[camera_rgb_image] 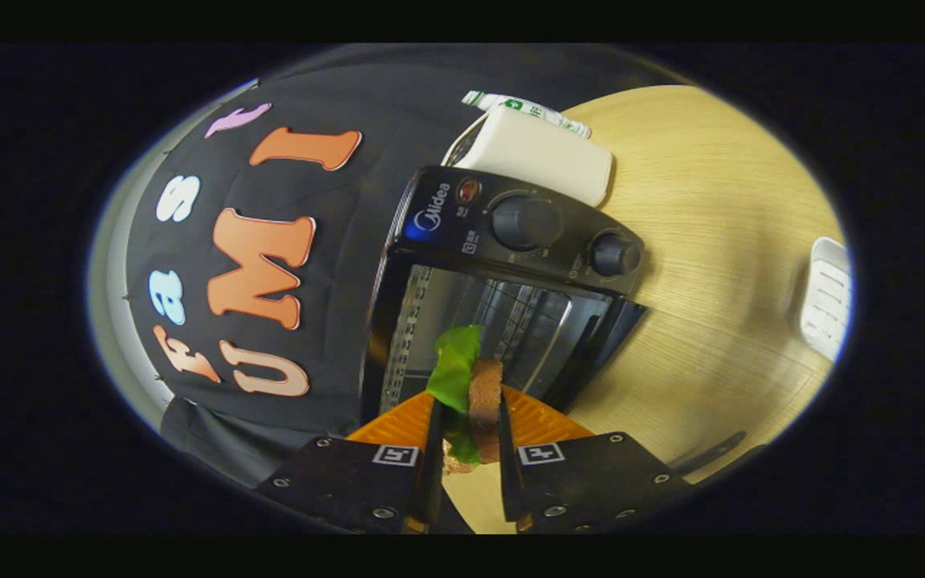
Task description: Open the toaster oven, put the food inside, and close the toaster oven door.
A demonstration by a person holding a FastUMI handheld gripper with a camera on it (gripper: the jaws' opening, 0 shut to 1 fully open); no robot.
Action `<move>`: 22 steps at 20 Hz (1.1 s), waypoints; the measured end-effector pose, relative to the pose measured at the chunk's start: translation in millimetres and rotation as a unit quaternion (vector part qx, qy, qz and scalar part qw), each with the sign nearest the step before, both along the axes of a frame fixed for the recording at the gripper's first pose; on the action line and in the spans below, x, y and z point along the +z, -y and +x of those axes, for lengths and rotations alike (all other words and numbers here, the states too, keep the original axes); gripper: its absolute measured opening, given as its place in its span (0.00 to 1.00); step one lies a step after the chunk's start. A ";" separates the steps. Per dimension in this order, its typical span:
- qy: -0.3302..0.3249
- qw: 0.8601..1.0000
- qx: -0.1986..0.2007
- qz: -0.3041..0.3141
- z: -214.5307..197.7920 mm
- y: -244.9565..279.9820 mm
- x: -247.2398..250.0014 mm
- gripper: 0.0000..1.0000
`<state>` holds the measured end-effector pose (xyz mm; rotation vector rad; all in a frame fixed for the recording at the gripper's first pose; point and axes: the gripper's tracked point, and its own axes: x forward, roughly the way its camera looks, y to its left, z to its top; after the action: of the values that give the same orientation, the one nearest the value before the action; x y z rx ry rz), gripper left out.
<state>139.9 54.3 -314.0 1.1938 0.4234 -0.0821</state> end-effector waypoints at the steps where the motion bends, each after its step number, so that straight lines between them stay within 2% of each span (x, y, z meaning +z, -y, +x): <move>1: -0.001 1.000 -0.008 -0.004 8.1 -2.1 -3.7 0.31; 4: 0.024 0.998 -0.042 0.028 34.3 -6.1 1.8 0.31; 6: 0.020 0.998 -0.063 0.023 45.2 -8.2 -7.5 0.31; 9: 0.014 0.996 -0.074 0.047 55.1 -18.8 -17.2 0.31; 12: -0.010 0.996 -0.075 0.045 48.8 -27.5 -29.8 0.52; 15: -0.019 0.995 -0.073 0.066 27.2 -33.9 -22.2 0.64; 16: -0.024 0.995 -0.070 0.061 17.0 -35.3 -22.2 0.74; 17: -0.035 0.996 -0.064 0.046 6.7 -35.4 -25.8 0.80; 18: -0.036 0.997 -0.059 0.033 -5.4 -36.4 -25.6 0.99; 22: -0.039 0.999 -0.003 -0.009 -52.5 -37.2 -9.0 0.98</move>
<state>87.5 91.5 -323.0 1.1767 0.4877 -0.1372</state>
